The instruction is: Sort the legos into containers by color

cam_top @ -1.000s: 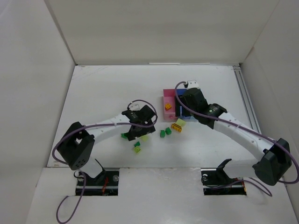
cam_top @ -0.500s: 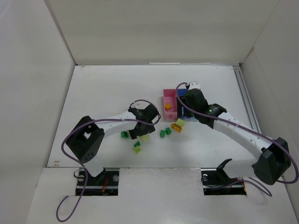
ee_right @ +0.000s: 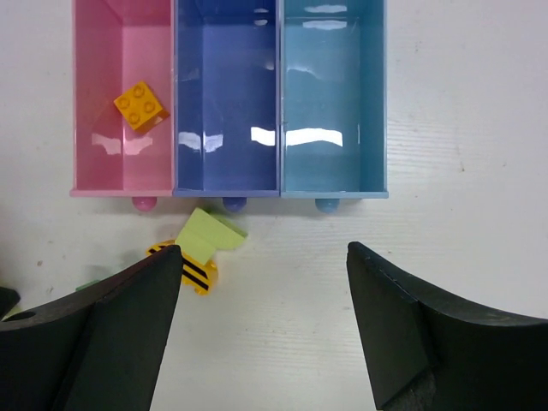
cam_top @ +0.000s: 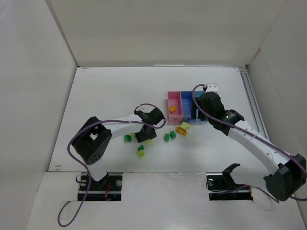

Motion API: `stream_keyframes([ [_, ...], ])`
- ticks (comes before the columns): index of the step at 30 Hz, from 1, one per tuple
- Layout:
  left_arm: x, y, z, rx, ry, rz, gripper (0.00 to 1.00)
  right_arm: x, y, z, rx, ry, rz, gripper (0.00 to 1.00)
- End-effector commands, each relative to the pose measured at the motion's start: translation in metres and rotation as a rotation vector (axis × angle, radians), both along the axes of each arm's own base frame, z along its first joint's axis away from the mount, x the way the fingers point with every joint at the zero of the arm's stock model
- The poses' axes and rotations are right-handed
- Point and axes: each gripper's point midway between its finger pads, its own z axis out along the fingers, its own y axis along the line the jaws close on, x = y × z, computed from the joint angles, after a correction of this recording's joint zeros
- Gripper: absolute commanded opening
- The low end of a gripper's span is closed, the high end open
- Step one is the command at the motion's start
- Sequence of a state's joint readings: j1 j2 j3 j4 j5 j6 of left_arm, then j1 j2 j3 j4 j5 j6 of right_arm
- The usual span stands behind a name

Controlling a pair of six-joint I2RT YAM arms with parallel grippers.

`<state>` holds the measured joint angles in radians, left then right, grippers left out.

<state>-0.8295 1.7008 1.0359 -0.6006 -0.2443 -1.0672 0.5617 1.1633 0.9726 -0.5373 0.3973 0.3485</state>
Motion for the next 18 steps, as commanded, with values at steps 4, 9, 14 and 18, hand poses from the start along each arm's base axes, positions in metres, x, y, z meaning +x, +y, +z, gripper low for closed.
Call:
stream_keyframes([
  [4,0.007,-0.003,0.009,0.010,-0.024,-0.019,0.33,-0.004,-0.017,0.020,-0.015,-0.056,-0.026,0.82],
  [9,0.018,-0.022,0.033,0.010,-0.115,-0.089,0.22,-0.004,-0.026,0.021,-0.007,-0.059,-0.049,0.82],
  [14,0.044,-0.065,0.098,-0.031,-0.322,-0.241,0.22,0.002,-0.029,0.020,0.020,-0.067,-0.058,0.82],
  [18,0.079,-0.110,0.151,-0.117,-0.498,-0.399,0.22,0.004,-0.036,0.020,0.024,-0.064,-0.079,0.82],
])
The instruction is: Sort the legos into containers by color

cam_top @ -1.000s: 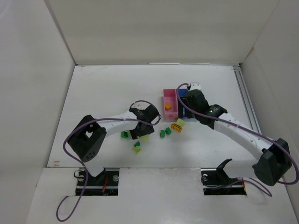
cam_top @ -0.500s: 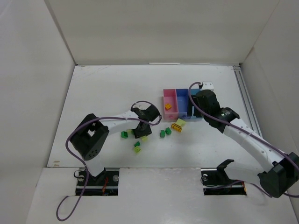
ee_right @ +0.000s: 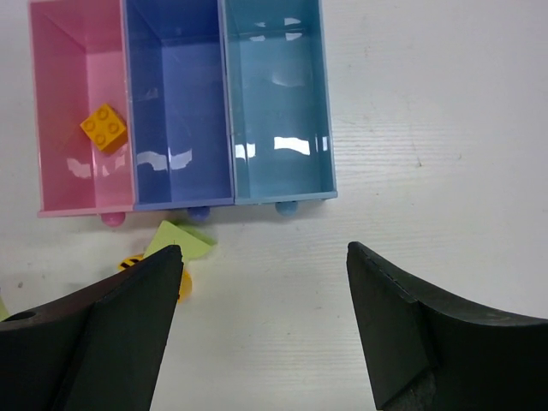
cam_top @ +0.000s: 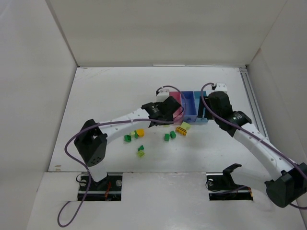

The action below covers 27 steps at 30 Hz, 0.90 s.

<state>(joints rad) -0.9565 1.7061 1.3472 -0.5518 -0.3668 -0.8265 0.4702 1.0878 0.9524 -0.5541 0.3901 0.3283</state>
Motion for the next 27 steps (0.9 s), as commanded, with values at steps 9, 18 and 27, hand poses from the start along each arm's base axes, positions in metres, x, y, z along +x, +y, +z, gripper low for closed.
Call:
stream_keyframes([
  [9,0.119,-0.094,0.106,-0.126,-0.307,-0.231,0.23,0.002,-0.037,0.031,0.029,-0.068,-0.104,0.84],
  [18,0.138,-0.121,0.075,-0.121,-0.274,-0.241,0.27,-0.010,-0.061,0.040,0.036,-0.092,-0.169,0.87],
  [27,0.135,-0.133,0.054,-0.137,-0.233,-0.280,0.35,-0.013,-0.065,0.040,0.012,-0.079,-0.165,0.87],
])
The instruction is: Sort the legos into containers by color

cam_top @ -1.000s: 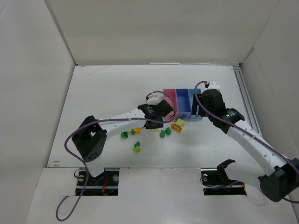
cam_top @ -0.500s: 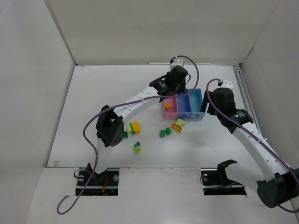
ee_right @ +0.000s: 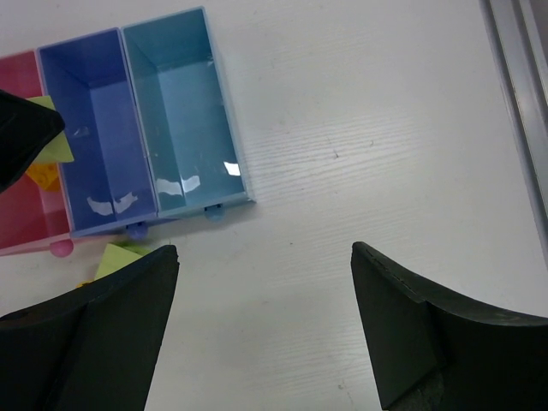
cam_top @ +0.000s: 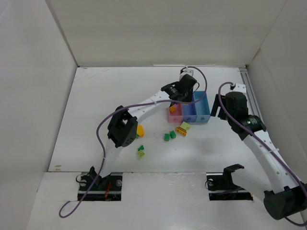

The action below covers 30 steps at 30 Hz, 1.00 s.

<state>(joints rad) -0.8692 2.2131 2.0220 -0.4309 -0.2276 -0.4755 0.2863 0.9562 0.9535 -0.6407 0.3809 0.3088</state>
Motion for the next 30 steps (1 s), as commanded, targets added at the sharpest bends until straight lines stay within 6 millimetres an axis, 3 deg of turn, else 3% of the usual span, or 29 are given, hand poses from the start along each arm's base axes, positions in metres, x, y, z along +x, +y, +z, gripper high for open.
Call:
stream_keyframes([
  [1,0.005,-0.012,0.032,-0.067,-0.046,-0.026,0.41,0.001,-0.002,0.018,0.002,-0.040,0.000,0.87],
  [3,0.005,-0.015,0.033,-0.079,-0.048,-0.033,0.45,0.003,-0.002,0.015,-0.009,-0.027,0.005,0.88],
  [4,0.003,-0.016,0.033,-0.084,-0.043,-0.041,0.52,0.003,-0.002,0.015,-0.009,-0.027,0.005,0.88],
  [8,0.002,-0.020,0.035,-0.100,-0.038,-0.058,0.59,0.003,0.000,0.015,-0.004,-0.025,0.013,0.88],
  [9,0.001,-0.021,0.034,-0.104,-0.034,-0.065,0.66,0.002,-0.001,0.011,-0.006,-0.017,0.013,0.88],
  [13,0.001,-0.022,0.041,-0.117,-0.046,-0.065,0.68,0.002,-0.001,0.011,-0.006,-0.016,0.013,0.88],
  [18,-0.001,-0.016,0.062,-0.132,-0.069,-0.058,0.89,0.002,0.001,0.011,-0.001,-0.015,0.020,0.88],
  [19,-0.001,-0.013,0.057,-0.120,-0.065,-0.050,0.91,0.002,0.001,0.011,-0.001,-0.015,0.020,0.88],
  [21,-0.002,-0.009,0.070,-0.125,-0.088,-0.048,1.00,0.002,0.002,0.010,0.004,-0.014,0.028,0.88],
  [27,-0.013,0.005,0.077,-0.085,-0.087,-0.068,1.00,0.003,0.007,0.005,0.002,-0.002,0.063,0.88],
  [29,-0.011,0.022,0.086,-0.068,-0.103,-0.031,1.00,0.002,0.025,0.007,0.002,-0.008,0.131,0.88],
  [30,-0.020,0.031,0.072,-0.042,-0.068,-0.024,1.00,0.002,0.032,0.004,0.002,-0.010,0.157,0.88],
])
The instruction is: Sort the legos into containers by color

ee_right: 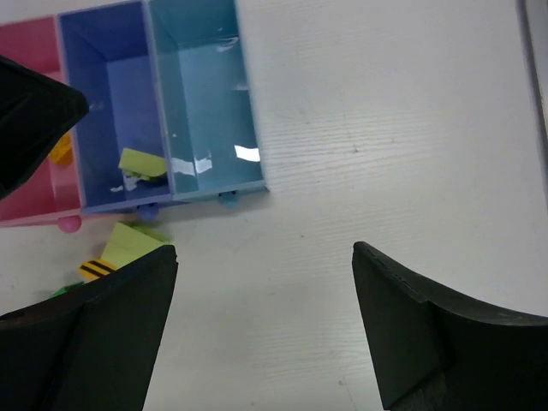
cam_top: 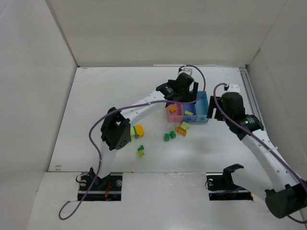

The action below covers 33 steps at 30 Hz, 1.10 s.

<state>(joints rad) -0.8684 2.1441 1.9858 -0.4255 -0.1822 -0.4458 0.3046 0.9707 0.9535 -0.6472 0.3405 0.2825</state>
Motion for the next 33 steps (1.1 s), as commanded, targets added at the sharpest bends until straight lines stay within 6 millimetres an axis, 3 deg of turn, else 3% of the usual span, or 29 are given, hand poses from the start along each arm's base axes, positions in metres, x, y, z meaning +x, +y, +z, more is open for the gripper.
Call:
stream_keyframes([
  [1,-0.009,0.041,0.045,0.001,-0.050,0.048,1.00,0.003,0.028,0.013,-0.002,-0.051,0.116,0.88],
  [2,-0.016,0.052,0.062,-0.024,-0.070,0.069,1.00,0.002,0.035,0.010,-0.011,-0.044,0.137,0.88],
  [3,-0.017,0.064,0.062,-0.031,-0.064,0.101,1.00,0.001,0.050,0.014,-0.009,-0.063,0.183,0.89],
  [4,-0.025,0.083,0.036,0.011,-0.022,0.132,1.00,0.003,0.061,0.011,-0.015,-0.070,0.219,0.89],
  [5,-0.027,0.095,0.034,0.008,-0.019,0.159,1.00,0.003,0.072,0.015,-0.012,-0.087,0.266,0.89],
  [6,-0.032,0.113,0.047,-0.021,-0.028,0.192,1.00,0.001,0.089,0.013,-0.005,-0.083,0.340,0.89],
  [7,-0.042,0.132,0.023,0.014,0.020,0.219,1.00,-0.006,0.110,0.008,-0.010,-0.078,0.427,0.89],
  [8,-0.047,0.142,0.017,-0.004,0.045,0.259,1.00,-0.008,0.125,0.001,-0.029,-0.062,0.490,0.89],
  [9,-0.054,0.153,0.026,-0.036,0.041,0.286,1.00,-0.012,0.137,-0.007,-0.032,-0.037,0.532,0.89],
  [10,-0.056,0.171,0.018,-0.023,0.061,0.337,1.00,-0.018,0.156,-0.002,-0.029,-0.042,0.588,0.89],
  [11,-0.069,0.191,-0.005,0.025,0.110,0.375,1.00,-0.019,0.168,-0.016,-0.050,0.001,0.615,0.88],
  [13,-0.080,0.213,-0.007,0.010,0.124,0.460,1.00,-0.032,0.193,-0.032,-0.055,0.056,0.694,0.86],
  [14,-0.093,0.223,-0.024,0.039,0.156,0.473,1.00,-0.033,0.204,-0.036,-0.058,0.060,0.718,0.83],
  [15,-0.096,0.230,-0.027,0.039,0.164,0.489,1.00,-0.037,0.215,-0.054,-0.071,0.110,0.744,0.78],
  [20,-0.119,0.252,-0.031,0.022,0.179,0.549,1.00,-0.064,0.258,-0.084,-0.055,0.207,0.821,0.71],
  [22,-0.125,0.257,-0.034,0.017,0.183,0.557,1.00,-0.067,0.263,-0.095,-0.033,0.241,0.794,0.71],
  [26,-0.130,0.260,-0.022,-0.022,0.157,0.554,1.00,-0.071,0.264,-0.107,0.001,0.279,0.723,0.71],
  [33,-0.133,0.263,-0.021,-0.024,0.156,0.554,1.00,-0.064,0.268,-0.127,-0.040,0.319,0.689,0.71],
])
